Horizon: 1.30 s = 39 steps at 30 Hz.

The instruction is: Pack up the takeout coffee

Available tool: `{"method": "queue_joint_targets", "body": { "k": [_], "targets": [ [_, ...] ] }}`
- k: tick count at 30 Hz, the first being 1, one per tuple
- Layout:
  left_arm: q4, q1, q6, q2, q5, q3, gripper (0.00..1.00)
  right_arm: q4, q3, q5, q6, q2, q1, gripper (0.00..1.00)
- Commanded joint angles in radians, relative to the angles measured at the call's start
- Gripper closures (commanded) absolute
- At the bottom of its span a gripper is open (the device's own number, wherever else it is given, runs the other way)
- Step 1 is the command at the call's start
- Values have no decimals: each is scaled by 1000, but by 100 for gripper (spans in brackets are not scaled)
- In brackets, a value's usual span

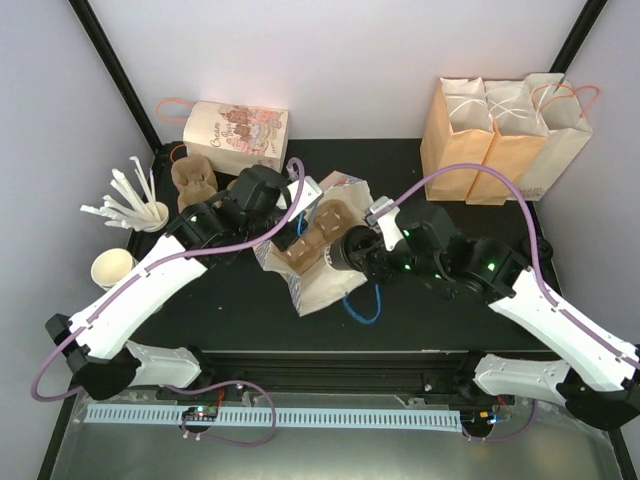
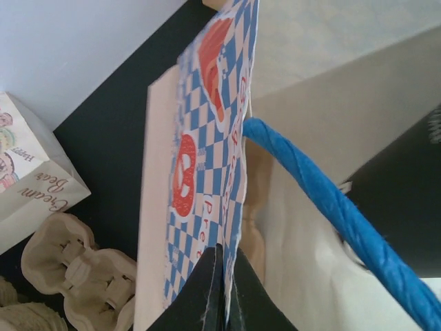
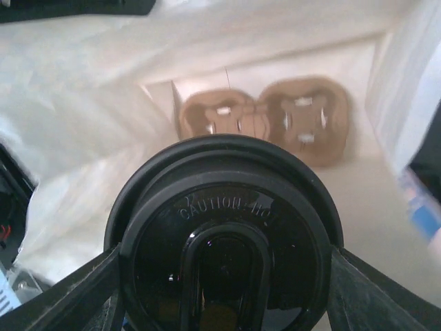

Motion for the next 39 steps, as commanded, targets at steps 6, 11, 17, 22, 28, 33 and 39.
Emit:
{"method": "queue_joint_targets", "body": {
  "k": [6, 11, 17, 22, 28, 33, 39],
  "targets": [
    [46, -15, -2, -61, -10, 36, 98, 221, 48, 78, -36, 44, 26, 45],
    [41, -18, 3, -71, -15, 41, 98, 270, -2, 89, -91, 69, 65, 46],
    [25, -20, 3, -76, -43, 40, 98, 215, -51, 195, -111, 116, 118, 46],
    [11, -22, 7, -91, -77, 33, 98, 162, -131, 251, -53, 114, 118, 46],
    [19, -24, 17, -103, -173, -3, 98, 131, -224, 253, 6, 98, 118, 46],
    [28, -30, 20, -109, -181, -5, 98, 148, -295, 284, 24, 78, 121, 46],
    [29, -36, 25, -115, -42, -11, 98, 281, -320, 344, -19, 21, 121, 46]
  ]
}}
